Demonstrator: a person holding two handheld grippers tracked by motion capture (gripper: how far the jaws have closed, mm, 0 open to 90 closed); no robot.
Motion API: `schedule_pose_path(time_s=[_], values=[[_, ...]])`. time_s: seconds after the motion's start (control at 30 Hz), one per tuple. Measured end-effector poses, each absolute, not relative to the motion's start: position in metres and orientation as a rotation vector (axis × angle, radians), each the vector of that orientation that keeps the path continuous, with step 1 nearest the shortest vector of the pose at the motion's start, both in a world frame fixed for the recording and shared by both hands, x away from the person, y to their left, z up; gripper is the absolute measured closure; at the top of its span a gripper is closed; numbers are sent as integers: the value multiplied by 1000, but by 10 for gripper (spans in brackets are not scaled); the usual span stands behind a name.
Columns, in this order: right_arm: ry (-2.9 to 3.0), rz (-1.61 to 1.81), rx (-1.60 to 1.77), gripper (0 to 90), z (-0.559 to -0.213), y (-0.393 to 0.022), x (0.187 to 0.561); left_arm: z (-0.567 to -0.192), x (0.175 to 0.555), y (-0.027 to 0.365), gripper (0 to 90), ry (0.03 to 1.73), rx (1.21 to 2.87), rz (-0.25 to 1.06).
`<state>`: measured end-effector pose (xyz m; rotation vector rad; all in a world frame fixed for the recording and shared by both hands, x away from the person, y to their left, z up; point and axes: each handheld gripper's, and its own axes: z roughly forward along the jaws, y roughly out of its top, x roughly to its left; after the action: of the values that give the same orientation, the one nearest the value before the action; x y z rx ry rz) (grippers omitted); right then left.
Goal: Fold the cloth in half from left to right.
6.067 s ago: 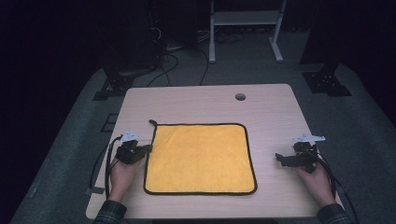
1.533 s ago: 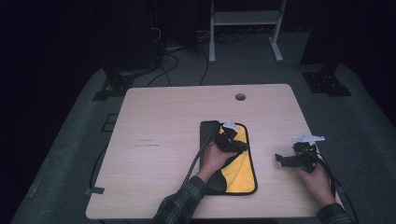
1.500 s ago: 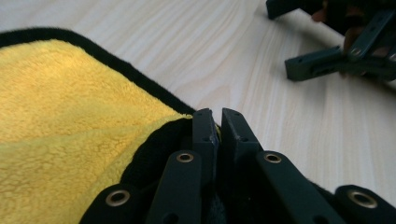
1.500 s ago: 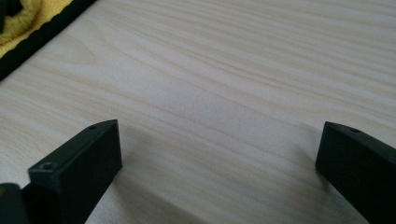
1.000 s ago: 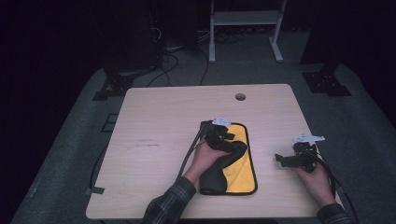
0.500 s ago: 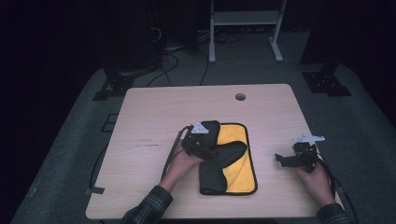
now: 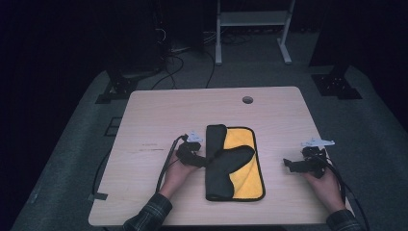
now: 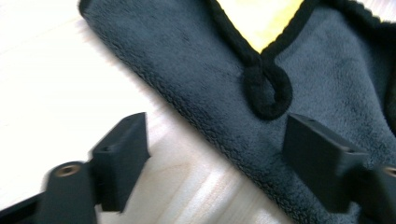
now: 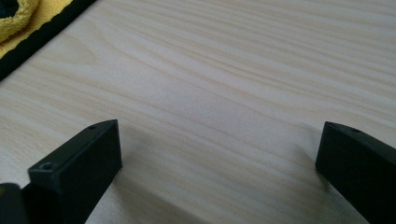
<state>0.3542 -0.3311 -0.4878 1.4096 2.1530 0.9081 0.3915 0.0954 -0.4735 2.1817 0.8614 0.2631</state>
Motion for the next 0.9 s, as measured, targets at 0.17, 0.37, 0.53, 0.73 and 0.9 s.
schedule_pose_path(time_s=[0.17, 0.37, 0.53, 0.73, 0.9], values=[[2153, 908, 1410, 0, -488, -331, 354, -475, 384, 91, 375, 831, 2197, 301], [2153, 908, 1411, 0, -488, -331, 354, -474, 378, 86, 575, 813, 2202, 293], [2153, 909, 1411, 0, -488, -331, 354, -472, 375, 82, 783, 804, 2213, 250], [2153, 909, 1410, 0, -488, -331, 354, -470, 371, 80, 837, 798, 2242, 251], [2153, 908, 1406, 0, -488, -331, 354, -468, 361, 89, 837, 790, 2250, 207]])
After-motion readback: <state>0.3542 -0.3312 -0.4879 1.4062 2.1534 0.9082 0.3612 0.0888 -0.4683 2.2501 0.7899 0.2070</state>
